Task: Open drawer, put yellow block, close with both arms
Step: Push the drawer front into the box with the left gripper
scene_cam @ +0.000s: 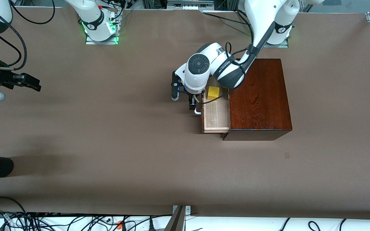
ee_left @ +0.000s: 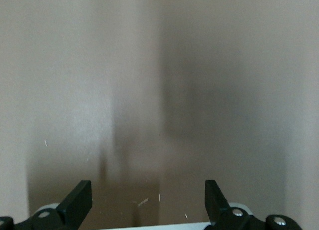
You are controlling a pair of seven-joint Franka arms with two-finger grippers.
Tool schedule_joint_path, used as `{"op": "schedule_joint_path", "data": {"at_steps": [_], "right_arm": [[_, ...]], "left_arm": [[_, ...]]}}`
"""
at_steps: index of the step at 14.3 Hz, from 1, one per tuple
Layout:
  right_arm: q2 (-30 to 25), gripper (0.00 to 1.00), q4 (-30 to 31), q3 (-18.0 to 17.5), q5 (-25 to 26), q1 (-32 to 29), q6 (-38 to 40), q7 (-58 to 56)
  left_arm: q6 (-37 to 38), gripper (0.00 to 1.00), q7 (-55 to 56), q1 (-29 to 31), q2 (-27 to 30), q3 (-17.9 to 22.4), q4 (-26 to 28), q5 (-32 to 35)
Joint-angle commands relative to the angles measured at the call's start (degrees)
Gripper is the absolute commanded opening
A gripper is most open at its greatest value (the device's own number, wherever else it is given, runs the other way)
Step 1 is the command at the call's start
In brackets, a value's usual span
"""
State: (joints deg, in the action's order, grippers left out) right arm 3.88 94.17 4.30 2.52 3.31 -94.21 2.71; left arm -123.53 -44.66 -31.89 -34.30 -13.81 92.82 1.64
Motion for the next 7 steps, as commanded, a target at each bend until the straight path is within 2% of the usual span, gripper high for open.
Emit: {"op": "schedule_joint_path", "data": {"at_steps": [1, 7], "right_arm": [[-0.89, 1.00, -0.12, 0.80, 0.29, 0.90, 0.16, -0.16], [-0.80, 1.00, -1.35, 0.89, 0.21, 0.82, 1.04, -0.43]], "left_arm": [[5.74, 1.00, -1.13, 1.57, 2.39, 0.45, 0.52, 1.43], [12.25, 1.00, -1.39, 3.85, 4.24, 0.62, 0.35, 1.61]]}}
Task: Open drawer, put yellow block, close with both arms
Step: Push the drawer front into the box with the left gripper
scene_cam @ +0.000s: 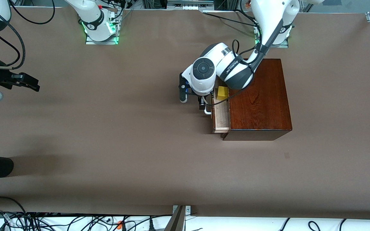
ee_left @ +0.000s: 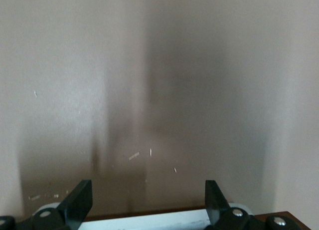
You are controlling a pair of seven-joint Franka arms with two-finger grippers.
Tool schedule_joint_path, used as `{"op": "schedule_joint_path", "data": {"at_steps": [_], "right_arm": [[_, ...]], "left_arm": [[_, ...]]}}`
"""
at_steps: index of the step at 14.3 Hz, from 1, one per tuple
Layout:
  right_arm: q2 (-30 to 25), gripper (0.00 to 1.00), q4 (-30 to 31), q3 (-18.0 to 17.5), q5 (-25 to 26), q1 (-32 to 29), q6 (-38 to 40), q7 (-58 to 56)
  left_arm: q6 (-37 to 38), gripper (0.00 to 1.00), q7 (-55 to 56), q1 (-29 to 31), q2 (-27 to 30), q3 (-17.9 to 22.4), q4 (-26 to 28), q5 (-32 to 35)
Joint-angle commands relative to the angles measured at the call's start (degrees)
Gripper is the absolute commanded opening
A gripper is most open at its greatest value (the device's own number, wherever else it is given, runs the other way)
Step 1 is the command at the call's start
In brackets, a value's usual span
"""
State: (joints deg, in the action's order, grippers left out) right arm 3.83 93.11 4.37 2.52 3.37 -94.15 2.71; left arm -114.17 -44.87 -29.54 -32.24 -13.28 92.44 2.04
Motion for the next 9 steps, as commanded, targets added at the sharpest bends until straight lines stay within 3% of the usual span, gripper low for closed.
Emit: {"op": "schedule_joint_path", "data": {"at_steps": [1, 9], "right_arm": [[-0.58, 1.00, -0.55, 0.73, 0.21, 0.85, 1.07, -0.51], [-0.31, 1.00, -0.82, 0.73, 0.03, 0.77, 0.98, -0.16]], "left_arm": [[3.69, 1.00, -1.27, 2.03, 2.35, 0.10, 0.81, 1.38], [6.59, 1.00, -1.19, 2.91, 2.70, 0.18, 0.90, 4.89]]}}
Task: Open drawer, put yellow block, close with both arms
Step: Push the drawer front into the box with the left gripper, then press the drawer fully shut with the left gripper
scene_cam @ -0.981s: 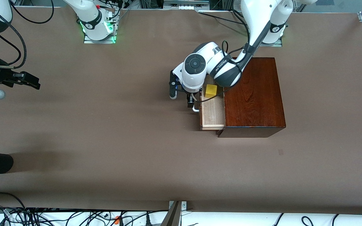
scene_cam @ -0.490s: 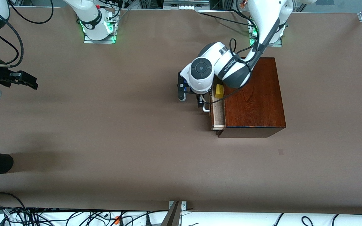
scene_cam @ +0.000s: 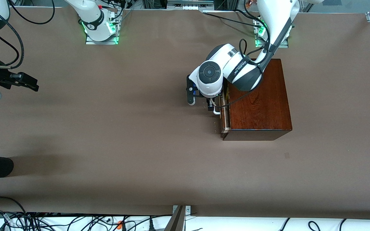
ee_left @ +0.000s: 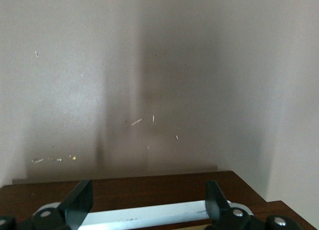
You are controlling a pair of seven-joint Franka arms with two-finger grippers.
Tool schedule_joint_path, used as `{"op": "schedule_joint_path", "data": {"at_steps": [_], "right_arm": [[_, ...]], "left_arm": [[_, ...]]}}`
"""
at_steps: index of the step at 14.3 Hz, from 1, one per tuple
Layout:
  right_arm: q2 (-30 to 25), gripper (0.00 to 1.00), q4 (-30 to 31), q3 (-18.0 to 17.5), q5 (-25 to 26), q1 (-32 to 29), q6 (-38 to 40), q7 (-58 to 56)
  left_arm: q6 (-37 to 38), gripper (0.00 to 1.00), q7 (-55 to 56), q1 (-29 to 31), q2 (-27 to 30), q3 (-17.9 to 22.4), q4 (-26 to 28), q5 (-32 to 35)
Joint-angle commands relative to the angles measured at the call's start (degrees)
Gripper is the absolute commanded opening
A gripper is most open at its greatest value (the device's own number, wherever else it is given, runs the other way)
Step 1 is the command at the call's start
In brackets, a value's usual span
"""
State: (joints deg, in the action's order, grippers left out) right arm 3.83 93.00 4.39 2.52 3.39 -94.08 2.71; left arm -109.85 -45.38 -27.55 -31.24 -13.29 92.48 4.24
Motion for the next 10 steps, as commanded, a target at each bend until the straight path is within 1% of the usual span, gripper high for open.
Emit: {"op": "schedule_joint_path", "data": {"at_steps": [1, 10], "right_arm": [[-0.31, 1.00, -0.71, 0.70, 0.03, 0.82, 0.91, -0.16], [-0.31, 1.00, -0.71, 0.70, -0.06, 0.82, 0.91, -0.07]], "left_arm": [[2.28, 1.00, -0.67, 0.92, 1.71, 0.10, 0.86, 3.31], [3.24, 1.00, -0.76, 1.28, 1.89, 0.10, 0.95, 3.32]]}}
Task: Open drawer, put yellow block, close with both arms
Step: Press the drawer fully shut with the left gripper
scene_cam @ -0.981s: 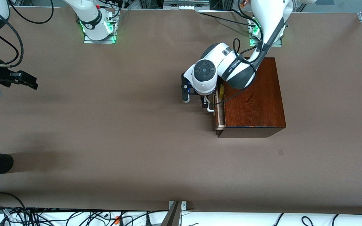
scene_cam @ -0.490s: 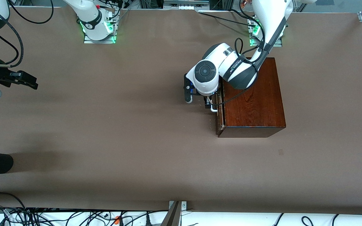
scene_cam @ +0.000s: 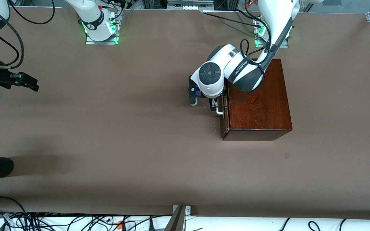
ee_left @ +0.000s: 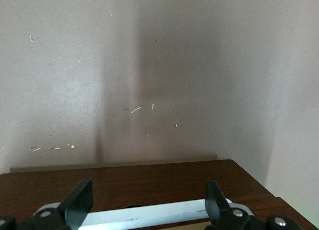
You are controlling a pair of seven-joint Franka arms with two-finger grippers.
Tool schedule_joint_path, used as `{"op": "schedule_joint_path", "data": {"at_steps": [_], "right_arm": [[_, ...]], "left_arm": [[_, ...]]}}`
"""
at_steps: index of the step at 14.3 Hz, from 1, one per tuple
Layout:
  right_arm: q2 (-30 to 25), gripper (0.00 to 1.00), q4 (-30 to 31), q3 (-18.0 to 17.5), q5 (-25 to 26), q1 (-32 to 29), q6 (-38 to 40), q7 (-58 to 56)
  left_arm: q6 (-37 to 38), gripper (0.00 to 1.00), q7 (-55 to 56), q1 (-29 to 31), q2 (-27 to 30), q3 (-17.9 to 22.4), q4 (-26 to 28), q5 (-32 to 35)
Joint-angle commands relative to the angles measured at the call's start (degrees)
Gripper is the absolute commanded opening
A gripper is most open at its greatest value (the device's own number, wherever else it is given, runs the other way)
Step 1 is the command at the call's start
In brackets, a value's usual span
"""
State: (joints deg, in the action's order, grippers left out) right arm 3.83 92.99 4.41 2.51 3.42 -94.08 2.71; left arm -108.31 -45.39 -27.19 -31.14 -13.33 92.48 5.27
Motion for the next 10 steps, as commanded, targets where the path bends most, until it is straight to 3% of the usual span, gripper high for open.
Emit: {"op": "schedule_joint_path", "data": {"at_steps": [1, 10], "right_arm": [[-0.31, 1.00, -0.71, 0.69, -0.14, 0.80, 0.91, -0.07], [-0.31, 1.00, -0.71, 0.69, -0.14, 0.80, 0.91, 0.10]], "left_arm": [[1.96, 1.00, -0.76, 0.91, 1.88, 0.23, 0.94, 2.29], [2.41, 1.00, -0.49, 1.00, 2.93, -0.03, 0.50, 2.29]]}}
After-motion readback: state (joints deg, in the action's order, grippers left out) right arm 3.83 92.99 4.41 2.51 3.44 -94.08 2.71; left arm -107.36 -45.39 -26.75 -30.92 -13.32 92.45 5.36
